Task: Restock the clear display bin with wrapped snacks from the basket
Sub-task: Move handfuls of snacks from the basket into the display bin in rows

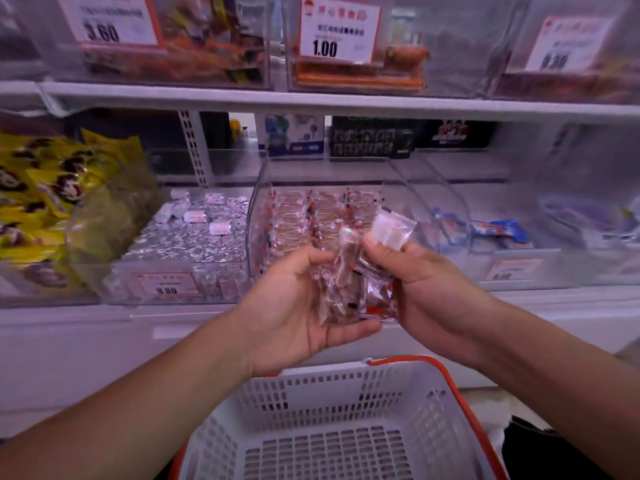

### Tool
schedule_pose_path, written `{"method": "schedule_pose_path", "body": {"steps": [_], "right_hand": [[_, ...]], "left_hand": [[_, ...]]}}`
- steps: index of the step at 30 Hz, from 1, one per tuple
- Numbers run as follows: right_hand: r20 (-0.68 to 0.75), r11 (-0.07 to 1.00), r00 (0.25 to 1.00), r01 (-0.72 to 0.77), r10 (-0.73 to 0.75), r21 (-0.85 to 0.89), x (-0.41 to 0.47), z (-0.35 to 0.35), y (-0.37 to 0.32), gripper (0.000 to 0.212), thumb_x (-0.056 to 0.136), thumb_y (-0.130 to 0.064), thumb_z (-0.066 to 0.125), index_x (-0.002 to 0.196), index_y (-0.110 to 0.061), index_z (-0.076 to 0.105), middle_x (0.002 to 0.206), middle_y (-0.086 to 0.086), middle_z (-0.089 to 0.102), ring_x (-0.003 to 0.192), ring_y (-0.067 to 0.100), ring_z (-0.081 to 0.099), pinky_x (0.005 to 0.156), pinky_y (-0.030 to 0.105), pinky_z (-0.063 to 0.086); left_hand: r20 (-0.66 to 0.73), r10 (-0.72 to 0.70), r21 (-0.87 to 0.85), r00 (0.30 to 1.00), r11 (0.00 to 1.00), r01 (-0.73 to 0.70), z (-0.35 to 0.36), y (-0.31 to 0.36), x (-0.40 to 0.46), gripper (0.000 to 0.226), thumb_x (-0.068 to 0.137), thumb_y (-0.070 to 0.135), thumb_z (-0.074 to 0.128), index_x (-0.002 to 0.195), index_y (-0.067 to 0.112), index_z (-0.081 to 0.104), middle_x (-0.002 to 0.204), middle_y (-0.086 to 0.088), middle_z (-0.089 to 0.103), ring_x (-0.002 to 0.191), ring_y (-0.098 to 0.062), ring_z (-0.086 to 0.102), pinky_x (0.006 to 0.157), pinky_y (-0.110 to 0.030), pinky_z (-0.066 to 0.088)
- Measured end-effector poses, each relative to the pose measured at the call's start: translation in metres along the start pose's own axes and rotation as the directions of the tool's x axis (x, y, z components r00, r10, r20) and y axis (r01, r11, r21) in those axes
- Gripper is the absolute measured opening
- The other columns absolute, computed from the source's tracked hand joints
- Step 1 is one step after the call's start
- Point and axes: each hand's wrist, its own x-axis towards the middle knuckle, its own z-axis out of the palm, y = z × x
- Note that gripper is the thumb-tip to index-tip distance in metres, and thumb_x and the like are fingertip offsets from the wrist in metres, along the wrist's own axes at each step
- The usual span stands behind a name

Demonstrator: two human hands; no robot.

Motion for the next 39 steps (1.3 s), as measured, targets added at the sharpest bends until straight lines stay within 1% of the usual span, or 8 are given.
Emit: {"method": "schedule_pose_path", "body": {"steps": [5, 10, 13, 17, 22, 31, 36, 39], "right_hand": [[0.083, 0.998, 0.996, -0.037, 0.041, -0.052, 0.007, -0.006, -0.006, 0.042, 0.095, -0.034, 0.056, 0.122, -0.003, 0.063, 0.117, 0.021, 0.069, 0.102, 0.032, 0.068, 0.083, 0.039, 0.059], [0.105, 0.994, 0.993, 0.06, -0.049, -0.097, 0.011, -0.014, -0.011, 0.049, 0.083, -0.024, 0.067, 0.13, -0.021, 0.054, 0.104, 0.005, 0.073, 0.084, 0.015, 0.071, 0.061, 0.025, 0.057], [0.102, 0.976, 0.983, 0.168, -0.154, -0.14, 0.012, -0.022, -0.013, 0.075, 0.079, -0.012, 0.072, 0.143, -0.029, 0.039, 0.119, 0.007, 0.069, 0.1, 0.022, 0.069, 0.078, 0.032, 0.058], [0.181, 0.927, 0.97, 0.212, -0.161, -0.31, 0.007, -0.027, -0.019, 0.052, 0.086, -0.017, 0.066, 0.136, -0.019, 0.053, 0.125, 0.006, 0.067, 0.112, 0.024, 0.066, 0.089, 0.031, 0.056], [0.169, 0.865, 0.966, 0.25, -0.194, -0.436, 0.004, -0.03, -0.02, 0.04, 0.083, -0.02, 0.064, 0.122, -0.013, 0.061, 0.115, 0.008, 0.071, 0.099, 0.01, 0.068, 0.076, 0.017, 0.053], [0.227, 0.798, 0.946, 0.319, -0.233, -0.512, 0.002, -0.031, -0.016, 0.037, 0.079, -0.024, 0.07, 0.114, -0.014, 0.061, 0.103, 0.003, 0.071, 0.084, 0.009, 0.065, 0.067, 0.02, 0.053], [0.274, 0.772, 0.949, 0.29, -0.155, -0.566, -0.001, -0.035, -0.019, 0.045, 0.082, -0.021, 0.067, 0.126, -0.012, 0.06, 0.116, 0.012, 0.069, 0.101, 0.014, 0.065, 0.09, 0.028, 0.055], [0.26, 0.738, 0.952, 0.292, -0.162, -0.608, 0.0, -0.033, -0.016, 0.042, 0.088, -0.017, 0.059, 0.129, -0.01, 0.06, 0.109, 0.0, 0.072, 0.101, 0.003, 0.063, 0.087, 0.016, 0.05]], "left_hand": [[0.131, -0.034, 0.071, 0.991, 0.997, 0.025, -0.001, 0.006, 0.005, 0.061, 0.091, 0.06, 0.051, 0.13, 0.015, 0.064, 0.123, -0.015, 0.068, 0.1, -0.025, 0.071, 0.076, -0.038, 0.062], [0.132, -0.008, 0.04, 0.991, 0.999, 0.003, 0.002, 0.003, 0.013, 0.054, 0.092, 0.051, 0.053, 0.132, 0.015, 0.062, 0.121, -0.017, 0.068, 0.1, -0.029, 0.071, 0.072, -0.041, 0.062], [0.202, -0.004, 0.002, 0.979, 1.0, 0.004, 0.002, 0.002, 0.014, 0.047, 0.097, 0.043, 0.05, 0.13, 0.012, 0.064, 0.12, -0.017, 0.067, 0.106, -0.032, 0.069, 0.078, -0.044, 0.06], [0.228, 0.026, -0.081, 0.973, 0.997, -0.007, 0.003, 0.004, 0.014, 0.047, 0.092, 0.033, 0.057, 0.125, 0.001, 0.064, 0.12, -0.021, 0.067, 0.106, -0.035, 0.069, 0.078, -0.044, 0.06], [0.136, 0.1, -0.028, 0.986, 0.995, -0.097, 0.004, 0.005, 0.014, 0.054, 0.086, 0.031, 0.065, 0.128, -0.002, 0.057, 0.135, -0.025, 0.056, 0.106, -0.033, 0.068, 0.075, -0.041, 0.061], [0.15, 0.049, 0.009, 0.988, 0.999, -0.05, 0.005, 0.001, 0.011, 0.052, 0.061, 0.021, 0.088, 0.109, 0.006, 0.074, 0.101, -0.018, 0.073, 0.085, -0.03, 0.075, 0.055, -0.038, 0.061], [0.14, 0.085, 0.11, 0.986, 0.989, -0.101, 0.003, -0.003, 0.012, 0.05, 0.057, 0.017, 0.09, 0.104, 0.006, 0.076, 0.101, -0.014, 0.074, 0.088, -0.024, 0.074, 0.065, -0.037, 0.061], [0.136, 0.077, 0.198, 0.988, 0.975, -0.103, 0.002, -0.002, 0.012, 0.045, 0.057, 0.001, 0.088, 0.1, 0.011, 0.078, 0.101, -0.012, 0.074, 0.091, -0.023, 0.073, 0.067, -0.035, 0.061]]}}
